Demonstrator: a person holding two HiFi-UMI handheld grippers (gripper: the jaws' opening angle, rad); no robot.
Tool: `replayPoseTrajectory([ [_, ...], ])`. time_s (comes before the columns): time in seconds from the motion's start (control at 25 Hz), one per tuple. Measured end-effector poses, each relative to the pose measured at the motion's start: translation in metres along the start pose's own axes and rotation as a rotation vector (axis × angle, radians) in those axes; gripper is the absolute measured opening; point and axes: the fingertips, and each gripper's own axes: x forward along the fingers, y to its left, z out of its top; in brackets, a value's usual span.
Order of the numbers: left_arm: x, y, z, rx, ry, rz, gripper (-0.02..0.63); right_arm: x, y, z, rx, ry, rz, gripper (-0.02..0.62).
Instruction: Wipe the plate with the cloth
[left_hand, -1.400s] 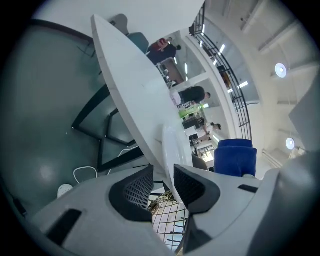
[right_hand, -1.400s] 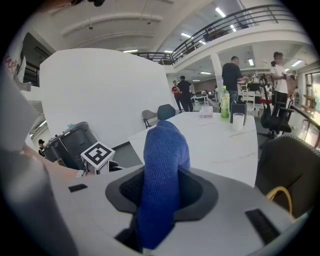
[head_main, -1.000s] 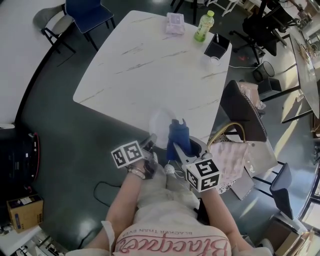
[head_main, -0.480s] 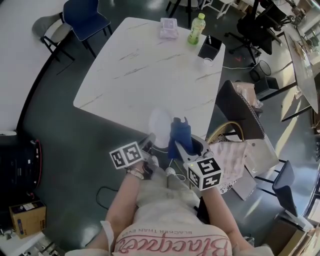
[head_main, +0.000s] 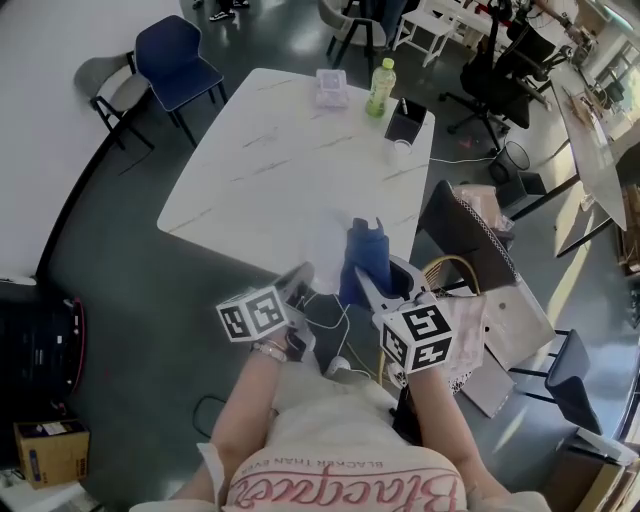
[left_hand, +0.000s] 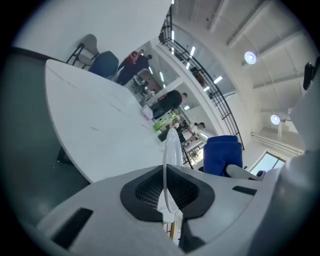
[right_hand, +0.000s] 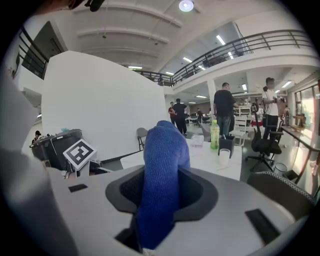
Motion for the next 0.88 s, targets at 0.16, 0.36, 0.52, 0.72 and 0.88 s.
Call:
replayPoseTrajectory([
  [0.16,-0.004,-0.020,0.026,0.070,-0.024,-0.041,0.017,0.001,0.007,0.024,-0.017,-0.050,-0.016,0.133],
  [0.36,-0.006,-0.045,0.064,0.210,-0.069,-0.089,0.017,0.003,0.016,0.058,-0.045,-0.119,-0.035,0.133],
  [0.52,-0.011,-0.062,0.086,0.355,-0.075,-0.119,0.017,0.006,0.017,0.081,-0.055,-0.169,-0.076,0.133],
  [0.72,-0.018,-0.075,0.110,0.479,-0.094,-0.158,0.017,0.010,0.024,0.100,-0.054,-0.221,-0.124,0.133],
  [0.88,-0.020,-0.085,0.120,0.545,-0.110,-0.189,0.017,0.002,0.033,0.115,-0.074,-0.271,-0.148,0.133],
])
